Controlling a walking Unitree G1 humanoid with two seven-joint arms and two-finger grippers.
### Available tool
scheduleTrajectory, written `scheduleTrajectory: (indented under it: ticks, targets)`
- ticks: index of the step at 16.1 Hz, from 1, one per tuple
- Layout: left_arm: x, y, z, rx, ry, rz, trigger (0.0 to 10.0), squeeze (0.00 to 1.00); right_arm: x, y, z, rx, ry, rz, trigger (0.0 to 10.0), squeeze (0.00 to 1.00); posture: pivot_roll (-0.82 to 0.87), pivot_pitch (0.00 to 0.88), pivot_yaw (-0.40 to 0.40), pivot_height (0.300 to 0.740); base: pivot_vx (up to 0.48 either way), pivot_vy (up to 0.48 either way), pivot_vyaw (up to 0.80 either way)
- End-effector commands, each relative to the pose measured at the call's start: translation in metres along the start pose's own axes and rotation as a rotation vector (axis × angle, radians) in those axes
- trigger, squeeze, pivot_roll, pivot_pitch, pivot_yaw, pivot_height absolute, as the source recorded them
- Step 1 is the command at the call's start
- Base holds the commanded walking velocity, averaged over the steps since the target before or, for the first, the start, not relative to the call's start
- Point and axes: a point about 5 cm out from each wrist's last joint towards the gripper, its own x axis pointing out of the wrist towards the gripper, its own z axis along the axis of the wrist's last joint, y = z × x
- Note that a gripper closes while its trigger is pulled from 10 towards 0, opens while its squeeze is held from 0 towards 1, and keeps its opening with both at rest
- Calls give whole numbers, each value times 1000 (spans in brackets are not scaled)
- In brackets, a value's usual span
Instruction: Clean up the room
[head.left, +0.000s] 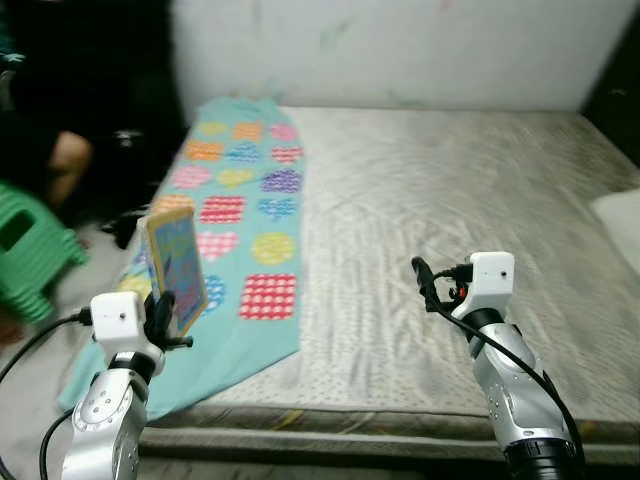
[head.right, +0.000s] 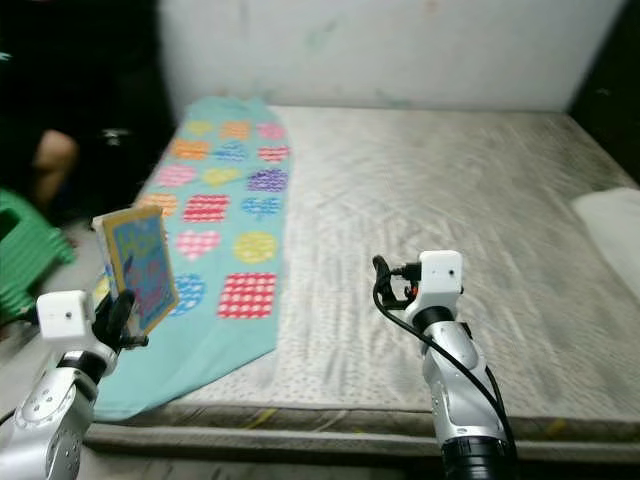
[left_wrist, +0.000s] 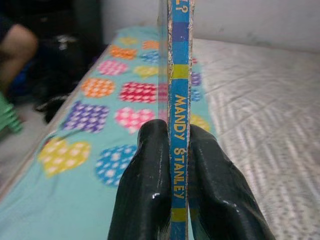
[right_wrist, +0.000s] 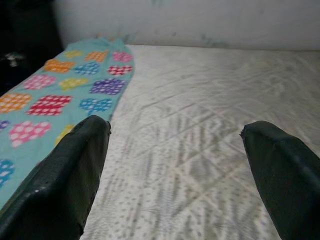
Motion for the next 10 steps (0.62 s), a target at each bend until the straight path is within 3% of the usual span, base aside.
scheduleTrajectory:
  ticks: [1,6,10]
  targets:
    - [4,-2,9,1,-33,-11,10000,0,2,-1,3,-8,0,3,10000,0,-49,0,19,740,0,0,-800]
    - [9,-3,9,-44,-27,-6,10000,0,3,0,4,-7,-5,0,10000,0,-56,0,22,740,0,0,-800]
    - [11,-4,10,-42,-28,-14,10000,0,3,2,5,-6,-11,4,10000,0,-58,0,24,740,0,129,0]
